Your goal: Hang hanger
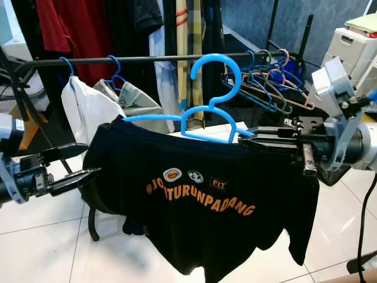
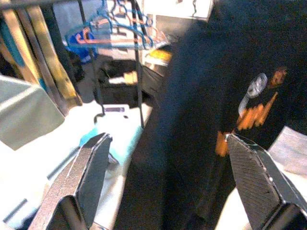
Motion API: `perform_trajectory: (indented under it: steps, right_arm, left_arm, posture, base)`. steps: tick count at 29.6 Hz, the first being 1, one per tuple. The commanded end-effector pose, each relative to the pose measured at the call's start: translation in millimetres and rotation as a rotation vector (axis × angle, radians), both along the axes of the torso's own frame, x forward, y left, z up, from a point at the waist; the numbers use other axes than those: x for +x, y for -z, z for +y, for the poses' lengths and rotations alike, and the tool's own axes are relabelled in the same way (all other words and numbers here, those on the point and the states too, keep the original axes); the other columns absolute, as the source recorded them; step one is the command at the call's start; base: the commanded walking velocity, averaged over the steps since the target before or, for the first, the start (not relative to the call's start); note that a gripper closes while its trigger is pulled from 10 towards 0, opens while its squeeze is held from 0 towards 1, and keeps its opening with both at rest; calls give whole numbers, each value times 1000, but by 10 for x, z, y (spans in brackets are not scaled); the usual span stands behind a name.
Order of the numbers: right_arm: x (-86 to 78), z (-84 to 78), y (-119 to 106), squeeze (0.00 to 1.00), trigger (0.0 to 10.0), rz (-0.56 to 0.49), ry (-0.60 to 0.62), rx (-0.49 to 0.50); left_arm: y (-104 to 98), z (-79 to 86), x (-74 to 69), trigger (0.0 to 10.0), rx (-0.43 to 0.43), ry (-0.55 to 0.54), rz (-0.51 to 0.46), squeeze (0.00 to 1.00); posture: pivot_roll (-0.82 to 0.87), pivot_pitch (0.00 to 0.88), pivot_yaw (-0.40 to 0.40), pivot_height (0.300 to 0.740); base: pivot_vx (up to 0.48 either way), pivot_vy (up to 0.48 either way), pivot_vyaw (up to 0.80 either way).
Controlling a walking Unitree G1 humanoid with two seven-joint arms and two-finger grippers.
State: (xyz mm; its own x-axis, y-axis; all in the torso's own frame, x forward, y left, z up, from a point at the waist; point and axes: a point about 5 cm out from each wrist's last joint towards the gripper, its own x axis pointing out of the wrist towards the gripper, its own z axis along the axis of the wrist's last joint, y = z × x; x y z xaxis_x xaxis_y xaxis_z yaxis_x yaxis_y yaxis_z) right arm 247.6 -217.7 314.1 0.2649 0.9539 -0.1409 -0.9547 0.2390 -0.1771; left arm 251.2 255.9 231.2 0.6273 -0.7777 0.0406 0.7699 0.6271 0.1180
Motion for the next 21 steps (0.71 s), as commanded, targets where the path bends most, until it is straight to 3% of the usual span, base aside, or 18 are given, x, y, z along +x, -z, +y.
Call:
perform_trajectory:
  steps: [1, 8, 9, 10, 11, 12, 14, 20, 21]
  right_arm:
    - [-57, 163, 35, 0, 0, 21, -101, -16]
    - [-71, 244, 100, 0, 0, 44, -148, -37]
    - [-66, 290, 128, 0, 0, 49, -173, -57]
    - [-66, 290, 128, 0, 0, 49, -173, -57]
    - [-59, 302, 132, 0, 0, 49, -179, -63]
    - [-59, 302, 132, 0, 0, 49, -179, -63]
    - [-46, 309, 127, 0, 0, 45, -182, -67]
    - [-32, 309, 114, 0, 0, 37, -178, -70]
    - [-31, 309, 109, 0, 0, 36, -178, -70]
  left_arm:
    - [-101, -155, 42, 10000, -51, 39, -72, 24]
    - [-156, -285, 30, 10000, -88, 110, -93, 0]
    - [-155, -416, -104, 10000, -76, 267, -64, 0]
    - [-155, -416, -104, 10000, -76, 267, -64, 0]
    - [-136, -474, -194, 10000, -60, 357, -32, 0]
    - [-136, -474, -194, 10000, -60, 357, -32, 0]
    - [-98, -540, -317, 10000, -34, 470, 10, 0]
    - [-46, -587, -411, 10000, -19, 558, 54, 0]
    - [-40, -593, -415, 9647, -21, 564, 60, 0]
  posture:
    - [-126, 0, 9, 740]
    - [-126, 0, 9, 740]
    - [-123, 0, 9, 740]
    - [-123, 0, 9, 740]
    - [-120, 0, 7, 740]
    - [-120, 0, 7, 740]
    - [-117, 0, 6, 740]
    - [-119, 0, 5, 740]
    - [-119, 0, 5, 740]
  base:
    - [0, 0, 0]
    - [0, 0, 0]
    - [0, 0, 0]
    - [0, 0, 0]
    - [0, 0, 0]
    - [0, 0, 0]
    - [0, 0, 0]
    - [0, 0, 0]
    - [0, 0, 0]
